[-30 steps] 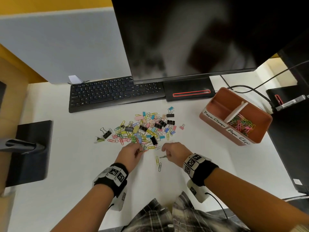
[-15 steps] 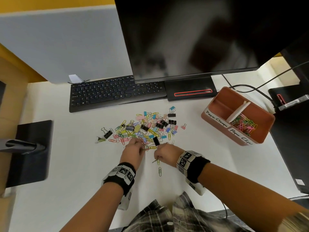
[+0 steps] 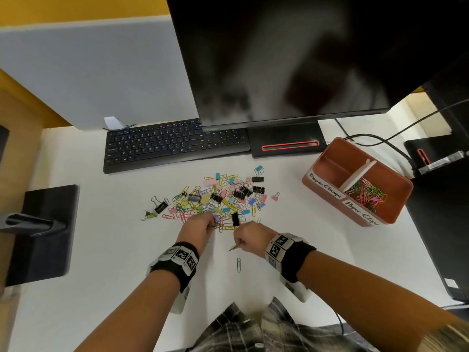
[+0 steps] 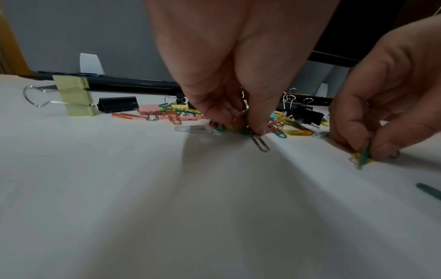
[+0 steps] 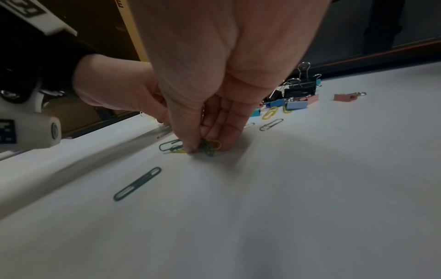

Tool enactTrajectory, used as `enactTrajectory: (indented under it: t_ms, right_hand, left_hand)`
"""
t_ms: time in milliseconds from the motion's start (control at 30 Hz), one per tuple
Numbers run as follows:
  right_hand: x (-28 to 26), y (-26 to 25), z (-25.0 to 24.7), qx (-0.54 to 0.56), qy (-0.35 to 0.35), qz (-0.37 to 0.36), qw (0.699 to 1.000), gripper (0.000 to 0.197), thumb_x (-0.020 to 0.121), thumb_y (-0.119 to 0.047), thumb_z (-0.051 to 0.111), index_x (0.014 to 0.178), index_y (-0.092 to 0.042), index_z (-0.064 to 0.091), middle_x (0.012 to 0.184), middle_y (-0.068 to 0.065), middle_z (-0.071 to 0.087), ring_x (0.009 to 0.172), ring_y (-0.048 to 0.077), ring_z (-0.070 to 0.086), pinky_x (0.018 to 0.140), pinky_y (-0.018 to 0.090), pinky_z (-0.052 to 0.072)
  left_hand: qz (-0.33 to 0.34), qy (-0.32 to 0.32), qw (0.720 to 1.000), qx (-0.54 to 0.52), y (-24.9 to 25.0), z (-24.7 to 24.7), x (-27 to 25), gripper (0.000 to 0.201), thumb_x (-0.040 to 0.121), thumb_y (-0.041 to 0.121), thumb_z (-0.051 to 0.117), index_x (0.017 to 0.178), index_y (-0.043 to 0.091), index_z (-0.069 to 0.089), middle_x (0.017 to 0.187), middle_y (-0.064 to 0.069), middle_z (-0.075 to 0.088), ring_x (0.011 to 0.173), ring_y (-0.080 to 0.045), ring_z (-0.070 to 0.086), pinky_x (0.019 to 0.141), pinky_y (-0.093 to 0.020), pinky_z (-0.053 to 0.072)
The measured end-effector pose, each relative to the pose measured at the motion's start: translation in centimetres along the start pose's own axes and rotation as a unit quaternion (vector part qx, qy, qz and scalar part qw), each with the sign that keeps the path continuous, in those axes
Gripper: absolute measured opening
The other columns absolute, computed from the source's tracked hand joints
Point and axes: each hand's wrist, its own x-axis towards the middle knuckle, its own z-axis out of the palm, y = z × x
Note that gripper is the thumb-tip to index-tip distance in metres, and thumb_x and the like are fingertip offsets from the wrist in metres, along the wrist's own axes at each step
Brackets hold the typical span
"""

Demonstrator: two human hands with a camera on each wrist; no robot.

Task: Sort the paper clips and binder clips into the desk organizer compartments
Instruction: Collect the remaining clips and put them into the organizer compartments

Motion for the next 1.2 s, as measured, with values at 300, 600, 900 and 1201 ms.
enactTrajectory:
  t_ms: [300, 600, 900, 1201]
  right_hand:
    - [-0.7, 0.5, 0.4, 0.045, 0.013, 0.021, 0.999, 0.024, 0.089, -0.008, 0.049, 0.105, -0.009, 0.066, 0.114, 0.011, 0.061, 0.104, 0.027, 0.056, 0.088, 0.032, 0.045]
    - [-9.9, 7.0, -4.9, 0.153, 0.278, 0.062, 0.946, 0.008, 0.081, -0.008, 0.063, 0.082, -0.013, 0.069, 0.083, 0.004, 0.067, 0.073, 0.018, 0.060, 0.073, 0.027, 0.050]
    - [-17.3, 17.0, -9.6, 0.145, 0.424, 0.262, 0.855, 0.010, 0.077, -0.005, 0.068, 0.085, -0.011, 0.068, 0.077, 0.003, 0.064, 0.068, 0.017, 0.056, 0.068, 0.024, 0.042]
    - [-17.1, 19.3, -9.2, 0.177, 0.424, 0.272, 0.846, 0.032, 0.089, -0.005, 0.049, 0.119, -0.015, 0.054, 0.110, 0.009, 0.062, 0.100, 0.022, 0.060, 0.084, 0.025, 0.045]
  left_hand:
    - [0.011, -0.021, 0.999, -0.023, -0.1, 0.2, 0.3, 0.012, 0.086, 0.007, 0.057, 0.094, 0.010, 0.065, 0.095, -0.010, 0.066, 0.088, -0.025, 0.060, 0.078, -0.025, 0.045]
    - [0.133, 0.020, 0.984, -0.120, 6.7, -3.1, -0.9, 0.013, 0.083, 0.012, 0.065, 0.095, 0.016, 0.067, 0.086, 0.009, 0.063, 0.076, 0.003, 0.054, 0.067, 0.000, 0.037]
    - [0.237, -0.032, 0.946, -0.219, 28.1, 0.8, 5.7, 0.011, 0.075, 0.011, 0.070, 0.086, 0.013, 0.067, 0.080, 0.005, 0.063, 0.070, -0.008, 0.053, 0.066, -0.009, 0.038]
    - [0.179, -0.106, 0.937, -0.282, 30.9, 3.0, 7.7, 0.027, 0.082, 0.009, 0.065, 0.109, 0.012, 0.064, 0.105, -0.001, 0.068, 0.095, -0.008, 0.063, 0.089, -0.015, 0.047]
